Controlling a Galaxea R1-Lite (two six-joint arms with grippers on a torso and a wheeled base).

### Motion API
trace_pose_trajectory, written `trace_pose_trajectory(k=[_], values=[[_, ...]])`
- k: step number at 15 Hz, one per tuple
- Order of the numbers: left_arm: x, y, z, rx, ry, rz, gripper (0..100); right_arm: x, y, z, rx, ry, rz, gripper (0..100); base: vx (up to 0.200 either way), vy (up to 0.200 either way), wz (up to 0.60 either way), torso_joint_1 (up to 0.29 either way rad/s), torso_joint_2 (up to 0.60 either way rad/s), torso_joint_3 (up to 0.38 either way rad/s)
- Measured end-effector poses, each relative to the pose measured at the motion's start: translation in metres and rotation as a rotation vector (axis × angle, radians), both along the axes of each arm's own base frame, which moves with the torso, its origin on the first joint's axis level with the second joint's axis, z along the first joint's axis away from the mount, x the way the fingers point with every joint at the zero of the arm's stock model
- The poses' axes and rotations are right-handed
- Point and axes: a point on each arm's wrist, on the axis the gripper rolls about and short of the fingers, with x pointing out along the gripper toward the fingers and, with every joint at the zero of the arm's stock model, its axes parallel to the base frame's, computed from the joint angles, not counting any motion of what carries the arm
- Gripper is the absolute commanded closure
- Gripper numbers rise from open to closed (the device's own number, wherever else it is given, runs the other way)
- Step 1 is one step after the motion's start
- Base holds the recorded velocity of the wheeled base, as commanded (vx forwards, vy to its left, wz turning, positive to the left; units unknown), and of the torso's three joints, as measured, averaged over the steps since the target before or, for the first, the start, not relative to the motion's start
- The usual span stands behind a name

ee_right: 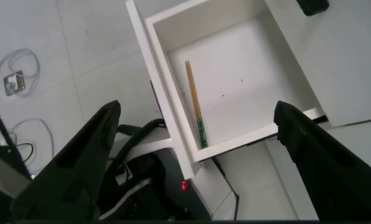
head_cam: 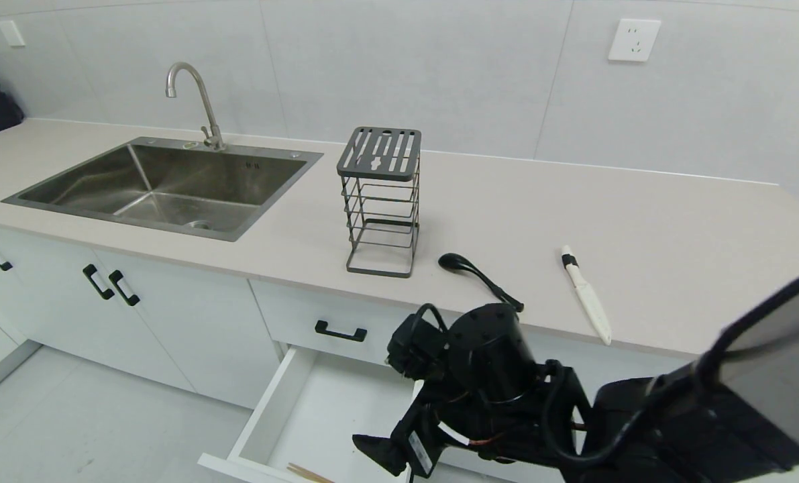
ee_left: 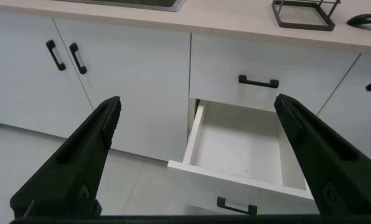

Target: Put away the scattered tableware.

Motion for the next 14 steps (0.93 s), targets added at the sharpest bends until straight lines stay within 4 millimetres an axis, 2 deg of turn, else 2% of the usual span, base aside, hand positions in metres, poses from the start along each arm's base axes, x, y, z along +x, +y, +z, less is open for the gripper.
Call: trace_pose_trajectory(k=[2, 4, 7, 10, 12, 14], values=[[0.000, 0.000, 0.000, 0.000, 0.000, 0.000, 0, -0.007, -0.019, 0.033, 0.063, -0.057, -0.049, 0, 0.000, 0.000, 0.00, 0.000, 0.00, 0.000], [0.000, 0.000, 0.000, 0.000, 0.000, 0.000, 0, -0.009, -0.051, 0.059, 0.106, -0.107, -0.141, 0, 0.000, 0.000, 0.00, 0.000, 0.00, 0.000], [0.000, 0.000, 0.000, 0.000, 0.000, 0.000, 0, 0.005, -0.105, 0.073, 0.106, -0.160, -0.315, 0, 0.000, 0.000, 0.00, 0.000, 0.00, 0.000], [0.000, 0.000, 0.000, 0.000, 0.000, 0.000, 0, 0.028, -0.148, 0.077, 0.041, -0.246, -0.413, 0, 0.000, 0.000, 0.00, 0.000, 0.00, 0.000], [0.000, 0.000, 0.000, 0.000, 0.000, 0.000, 0, 0.043, -0.154, 0.072, 0.006, -0.256, -0.430, 0, 0.000, 0.000, 0.00, 0.000, 0.00, 0.000], [0.000, 0.000, 0.000, 0.000, 0.000, 0.000, 0, 0.066, -0.148, 0.069, 0.000, -0.262, -0.439, 0, 0.000, 0.000, 0.00, 0.000, 0.00, 0.000]])
